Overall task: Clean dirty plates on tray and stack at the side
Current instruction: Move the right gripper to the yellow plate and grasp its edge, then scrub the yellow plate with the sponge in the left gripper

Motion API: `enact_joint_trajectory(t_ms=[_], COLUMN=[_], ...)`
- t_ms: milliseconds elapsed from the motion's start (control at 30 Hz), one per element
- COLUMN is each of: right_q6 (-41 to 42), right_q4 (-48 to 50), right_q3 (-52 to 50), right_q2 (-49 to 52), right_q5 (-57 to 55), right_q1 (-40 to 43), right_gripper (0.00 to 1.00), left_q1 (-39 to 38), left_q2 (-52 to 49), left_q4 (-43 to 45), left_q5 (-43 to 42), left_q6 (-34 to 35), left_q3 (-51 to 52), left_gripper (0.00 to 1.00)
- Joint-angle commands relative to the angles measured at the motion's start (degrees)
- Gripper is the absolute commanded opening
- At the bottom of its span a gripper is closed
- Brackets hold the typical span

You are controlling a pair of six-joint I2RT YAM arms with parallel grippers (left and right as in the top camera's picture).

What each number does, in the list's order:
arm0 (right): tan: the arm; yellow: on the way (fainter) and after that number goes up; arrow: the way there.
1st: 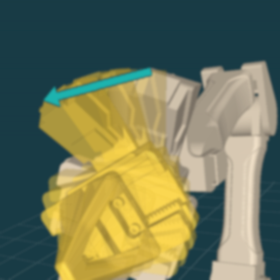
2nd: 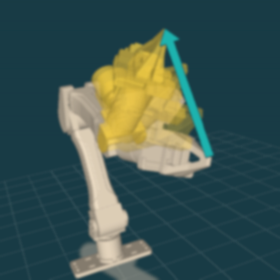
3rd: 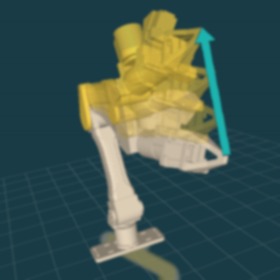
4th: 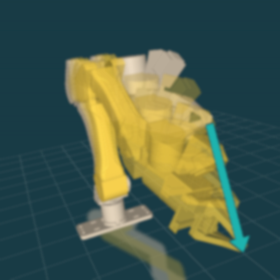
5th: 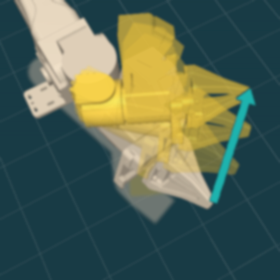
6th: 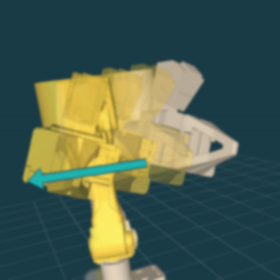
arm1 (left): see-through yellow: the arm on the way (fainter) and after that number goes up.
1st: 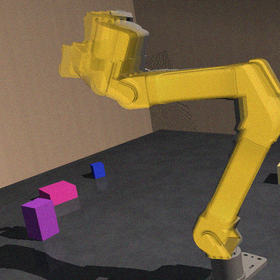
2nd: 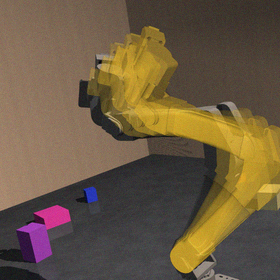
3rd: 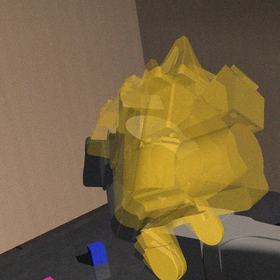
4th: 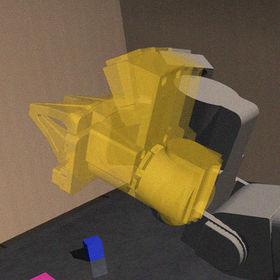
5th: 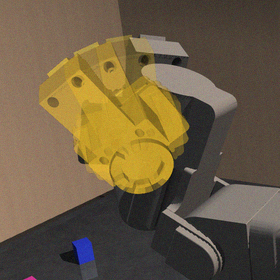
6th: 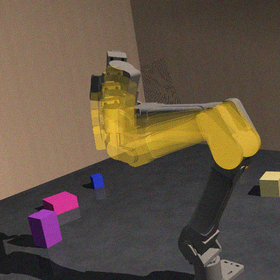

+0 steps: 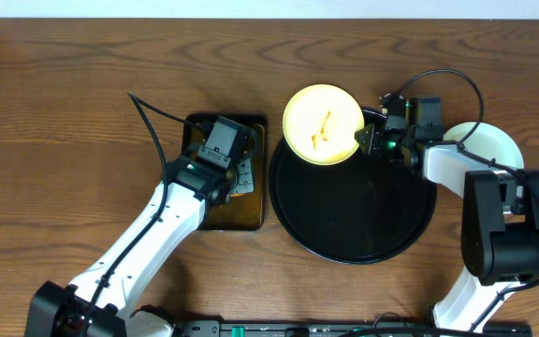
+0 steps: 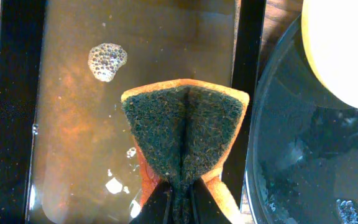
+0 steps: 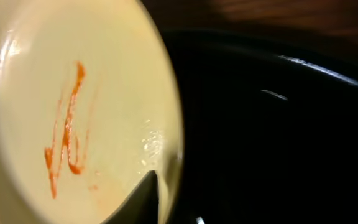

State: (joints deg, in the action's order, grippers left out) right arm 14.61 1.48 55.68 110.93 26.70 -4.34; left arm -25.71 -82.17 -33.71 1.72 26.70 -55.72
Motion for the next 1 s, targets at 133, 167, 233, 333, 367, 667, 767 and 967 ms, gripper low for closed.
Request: enact_joint_trajectory(t_ms=[133, 167, 233, 333, 367, 667, 767, 967], right_q6=[0.76, 0.74, 0.13, -1.03, -1.20, -2.91, -2.91, -2.89], right_q4=[-1.22, -1.90, -3.82, -8.31, -10.95, -30.05, -32.76, -33.81], right_q3=[0.90, 0.90, 0.90, 0.90, 0.90, 0.85, 0.61, 0.39], right_q2=[0.76, 0.52, -0.48, -3.34, -4.85, -11.23, -10.82, -10.80], right_q5=[1.62, 2.14, 2.27, 0.26, -1.73, -11.58, -13.97, -14.88], right_q1=[-1.29, -1.27, -1.07, -0.55, -0.37, -2.27, -3.52, -5.27], right_gripper=[0.01, 0.01, 0.02, 0.01, 0.01, 0.01, 0.01, 0.01], left_q1=[0.20, 0.20, 0.20, 0.20, 0.20, -0.83, -2.99, -9.51], left_q2=[0.52, 0.52, 0.52, 0.52, 0.52, 0.50, 0.07, -4.11], left_q4=[-0.11, -0.11, -0.11, -0.07, 0.11, 7.56, 11.74, 17.25], left_q5=[0.70, 0.70, 0.70, 0.70, 0.70, -5.53, -7.32, -7.32], left_q6=[-1.01, -1.01, -1.01, -1.03, -1.03, -2.71, -2.69, -2.67], left_q3=[0.22, 0.22, 0.22, 0.22, 0.22, 0.22, 0.22, 0.22], left_gripper=[0.08, 0.08, 0.08, 0.08, 0.08, 0.08, 0.08, 0.08])
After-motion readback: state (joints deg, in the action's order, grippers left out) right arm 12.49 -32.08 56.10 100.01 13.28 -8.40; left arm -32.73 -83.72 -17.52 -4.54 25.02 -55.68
